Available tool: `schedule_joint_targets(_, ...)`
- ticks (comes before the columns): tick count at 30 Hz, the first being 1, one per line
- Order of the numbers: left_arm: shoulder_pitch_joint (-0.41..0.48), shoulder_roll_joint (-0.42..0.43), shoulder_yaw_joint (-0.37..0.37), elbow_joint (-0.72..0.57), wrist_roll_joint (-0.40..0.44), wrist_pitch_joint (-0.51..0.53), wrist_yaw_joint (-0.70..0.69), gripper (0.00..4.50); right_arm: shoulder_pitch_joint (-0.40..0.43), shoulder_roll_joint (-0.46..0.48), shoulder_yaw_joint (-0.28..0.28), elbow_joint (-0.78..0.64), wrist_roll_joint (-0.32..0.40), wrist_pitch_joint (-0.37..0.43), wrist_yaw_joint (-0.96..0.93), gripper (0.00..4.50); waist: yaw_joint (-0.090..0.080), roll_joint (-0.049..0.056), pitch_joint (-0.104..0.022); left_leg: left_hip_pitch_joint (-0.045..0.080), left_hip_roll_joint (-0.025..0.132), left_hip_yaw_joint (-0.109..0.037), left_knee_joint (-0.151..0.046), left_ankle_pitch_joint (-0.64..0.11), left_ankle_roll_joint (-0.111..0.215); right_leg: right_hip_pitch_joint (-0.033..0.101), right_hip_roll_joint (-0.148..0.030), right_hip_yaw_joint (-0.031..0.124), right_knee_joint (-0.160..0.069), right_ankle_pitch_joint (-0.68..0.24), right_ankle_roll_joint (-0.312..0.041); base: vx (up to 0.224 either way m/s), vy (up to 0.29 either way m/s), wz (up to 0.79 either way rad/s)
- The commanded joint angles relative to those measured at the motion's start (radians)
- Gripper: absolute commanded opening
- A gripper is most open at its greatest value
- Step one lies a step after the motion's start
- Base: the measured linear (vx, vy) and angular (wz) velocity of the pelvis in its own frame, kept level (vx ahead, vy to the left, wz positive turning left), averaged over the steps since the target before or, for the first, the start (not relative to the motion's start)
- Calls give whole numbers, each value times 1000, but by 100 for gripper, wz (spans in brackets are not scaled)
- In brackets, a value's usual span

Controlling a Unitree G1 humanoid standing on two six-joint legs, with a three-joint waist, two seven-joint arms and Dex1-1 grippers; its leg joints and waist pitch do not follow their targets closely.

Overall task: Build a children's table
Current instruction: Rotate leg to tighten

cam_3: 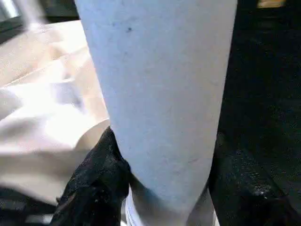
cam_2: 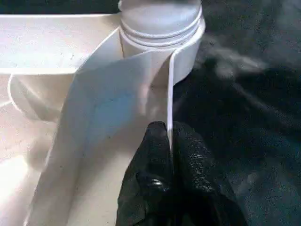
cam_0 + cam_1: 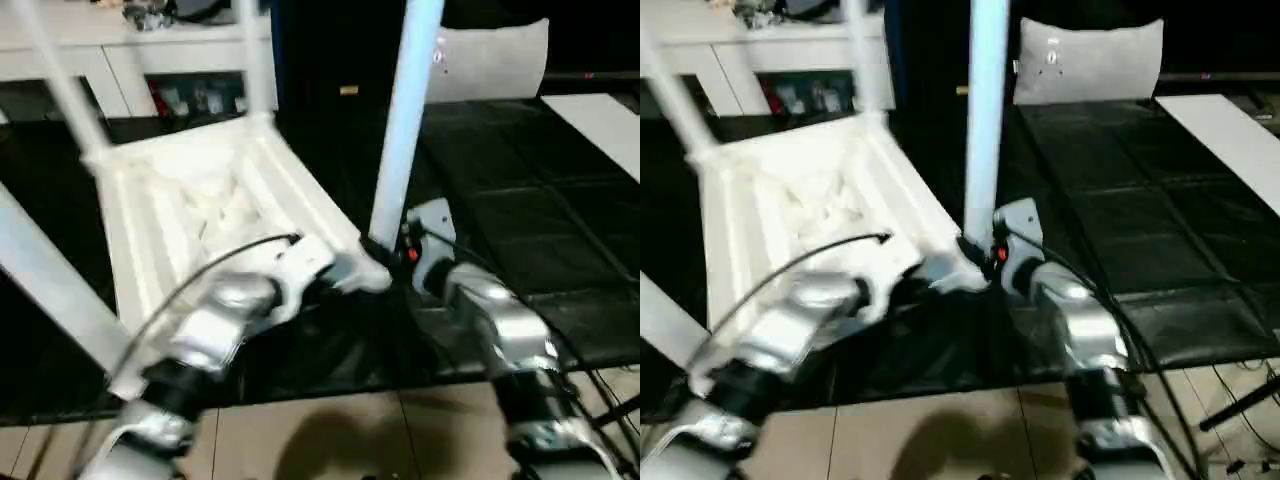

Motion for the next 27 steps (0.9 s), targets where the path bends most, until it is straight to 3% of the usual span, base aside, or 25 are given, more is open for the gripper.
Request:
schedule_joint_targets(1, -26, -46, -15, -23, -34, -35, 16, 0, -4, 44, 39, 30, 21, 8, 4, 256, 11, -10, -69, -14, 70, -36, -62, 69, 109, 78, -113, 92, -70, -203, -8, 0, 0, 0)
schedule_joint_targets(6, -27, -29, -43, -25, -13, -47, 2, 0, 18, 20, 37, -6, 54, 7, 88, 312, 17, -8, -68, -10, 75, -35, -62, 60, 125, 77, -114, 95, -68, -197, -15, 0, 0, 0)
schedule_joint_targets(9, -22, -11, -46, -28, -5, -61, -14, 0, 40, -10, 33, -29, 61, -2, 134, 318, 20, -9, -68, -11, 76, -36, -62, 65, 129, 78, -115, 96, -65, -183, -18, 0, 0, 0)
schedule_joint_targets(11, -17, 26, -56, -11, 3, -147, -51, 0, 64, -73, 24, -48, 88, -14, 227, 354, 30, -7, -69, -9, 75, -34, -61, 57, 134, 78, -114, 96, -67, -190, -10, 0, 0, 0)
schedule_joint_targets(15, -15, 57, -64, 2, 5, -189, -88, 0, 79, -132, 32, -65, 103, -24, 320, 367, 42, -9, -67, -9, 71, -31, -61, 40, 129, 77, -112, 93, -74, -225, 10, 0, 0, 0)
schedule_joint_targets(16, -14, 69, -68, 6, 3, -205, -106, 0, 85, -155, 36, -71, 109, -29, 357, 393, 42, -12, -66, -10, 68, -30, -62, 35, 128, 78, -111, 93, -77, -236, 16, 0, 0, 0)
schedule_joint_targets(18, -13, 84, -73, 8, -3, -216, -133, 0, 92, -185, 43, -76, 113, -40, 406, 404, 47, -10, -67, -10, 69, -32, -62, 33, 128, 77, -109, 90, -77, -251, 30, 0, 0, 0)
schedule_joint_targets(19, -9, 116, -85, 6, -9, -238, -189, 0, 101, -230, 50, -83, 127, -54, 488, 404, 47, -18, -67, -10, 71, -31, -62, 33, 127, 77, -108, 90, -76, -251, 34, 0, 0, 0)
schedule_joint_targets(21, -6, 142, -95, 4, -13, -258, -234, 0, 107, -266, 57, -86, 133, -73, 551, 409, 56, -13, -69, -10, 70, -32, -60, 37, 137, 76, -110, 91, -73, -243, 36, 0, 0, 0)
schedule_joint_targets(23, -2, 222, -137, 3, -19, -341, -366, 0, 118, -361, 99, -87, 128, -141, 731, 409, 66, -18, -70, -11, 72, -33, -59, 42, 148, 75, -110, 91, -67, -228, 35, 0, 0, 0)
schedule_joint_targets(27, -2, 266, -163, 6, -24, -396, -449, 0, 112, -397, 119, -84, 145, -144, 831, 392, 74, -17, -67, -7, 78, -31, -61, 38, 144, 72, -111, 92, -68, -235, 18, 0, 0, 0)
